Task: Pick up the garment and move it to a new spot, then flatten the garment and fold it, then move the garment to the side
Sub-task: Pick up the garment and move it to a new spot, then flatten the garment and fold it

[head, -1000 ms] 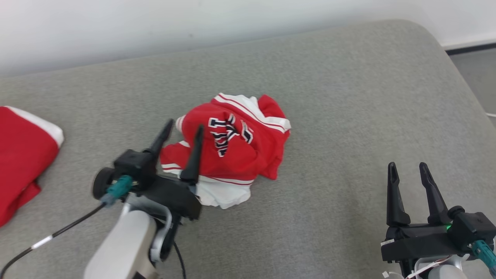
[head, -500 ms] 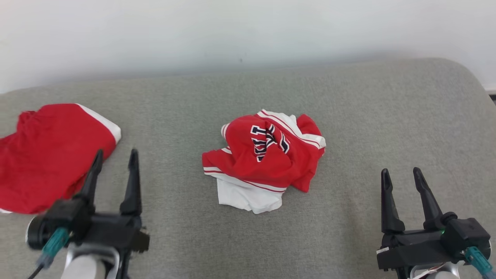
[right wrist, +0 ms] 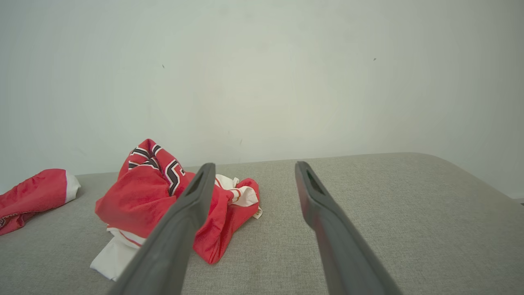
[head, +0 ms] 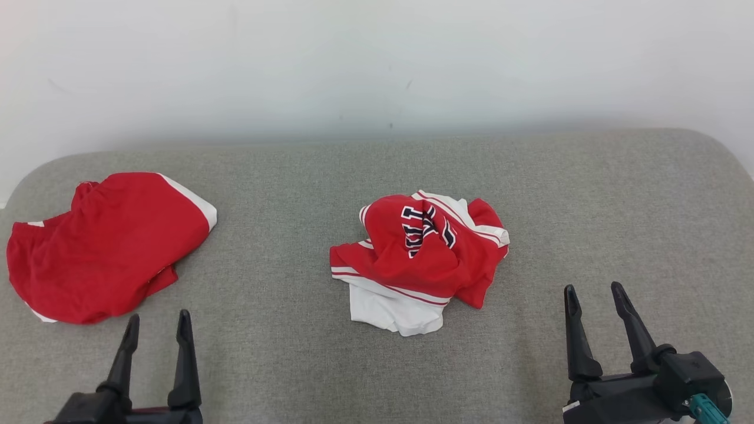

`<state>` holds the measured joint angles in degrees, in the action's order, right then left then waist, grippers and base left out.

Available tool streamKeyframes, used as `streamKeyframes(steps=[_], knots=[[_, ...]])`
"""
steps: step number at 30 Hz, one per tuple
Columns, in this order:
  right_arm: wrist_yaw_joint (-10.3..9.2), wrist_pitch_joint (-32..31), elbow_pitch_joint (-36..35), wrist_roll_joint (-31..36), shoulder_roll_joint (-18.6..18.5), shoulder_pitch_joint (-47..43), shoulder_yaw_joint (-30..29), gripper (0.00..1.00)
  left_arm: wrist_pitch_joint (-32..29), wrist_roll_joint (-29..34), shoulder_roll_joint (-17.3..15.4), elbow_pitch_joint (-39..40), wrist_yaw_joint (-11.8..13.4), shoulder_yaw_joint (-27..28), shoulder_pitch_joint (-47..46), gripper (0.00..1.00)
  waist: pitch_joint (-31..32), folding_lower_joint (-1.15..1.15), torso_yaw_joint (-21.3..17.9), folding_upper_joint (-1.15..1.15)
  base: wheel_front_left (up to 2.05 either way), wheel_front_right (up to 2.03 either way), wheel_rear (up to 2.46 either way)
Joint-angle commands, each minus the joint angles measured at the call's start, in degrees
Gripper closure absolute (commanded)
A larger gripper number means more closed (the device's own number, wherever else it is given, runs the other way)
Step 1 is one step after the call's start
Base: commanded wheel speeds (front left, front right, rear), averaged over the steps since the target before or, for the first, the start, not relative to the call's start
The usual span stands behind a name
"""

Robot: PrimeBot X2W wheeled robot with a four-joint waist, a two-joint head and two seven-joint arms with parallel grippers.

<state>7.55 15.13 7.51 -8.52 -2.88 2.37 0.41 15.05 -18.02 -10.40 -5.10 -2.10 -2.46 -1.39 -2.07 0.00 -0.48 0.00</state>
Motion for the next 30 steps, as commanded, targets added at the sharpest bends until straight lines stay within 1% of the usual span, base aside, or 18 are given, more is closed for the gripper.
streamKeyframes(steps=[1,4,10,19,30], knots=[[-0.12,0.04,0.19,0.36,-0.01,-0.59,0.21,0.00,0.19,0.75,0.79,-0.51,-0.60,0.64,1.12,0.00,0.23,0.00,0.02,0.00,0.00,0.00,0.00],[-0.12,0.04,0.65,0.29,0.01,-1.10,0.66,0.00,0.19,2.50,1.87,-1.28,-1.77,1.66,1.75,0.00,0.39,0.00,-0.13,0.00,0.00,0.00,0.00],[-0.12,0.04,1.25,0.09,0.00,-1.22,1.03,0.00,0.18,4.90,2.62,-2.37,-3.75,3.06,2.27,0.00,0.57,0.00,-0.35,0.00,0.00,0.00,0.00],[-0.12,0.04,1.91,-0.25,0.00,-1.32,1.41,0.00,0.19,6.59,3.94,-2.47,-4.94,5.86,2.48,0.00,1.00,0.00,-0.39,0.00,0.00,0.00,0.00],[-0.12,0.04,2.17,-0.45,0.00,-1.21,1.48,0.00,0.18,7.35,4.71,-2.72,-5.39,6.53,2.33,0.00,0.98,0.00,-0.37,0.00,0.00,0.00,0.00]])
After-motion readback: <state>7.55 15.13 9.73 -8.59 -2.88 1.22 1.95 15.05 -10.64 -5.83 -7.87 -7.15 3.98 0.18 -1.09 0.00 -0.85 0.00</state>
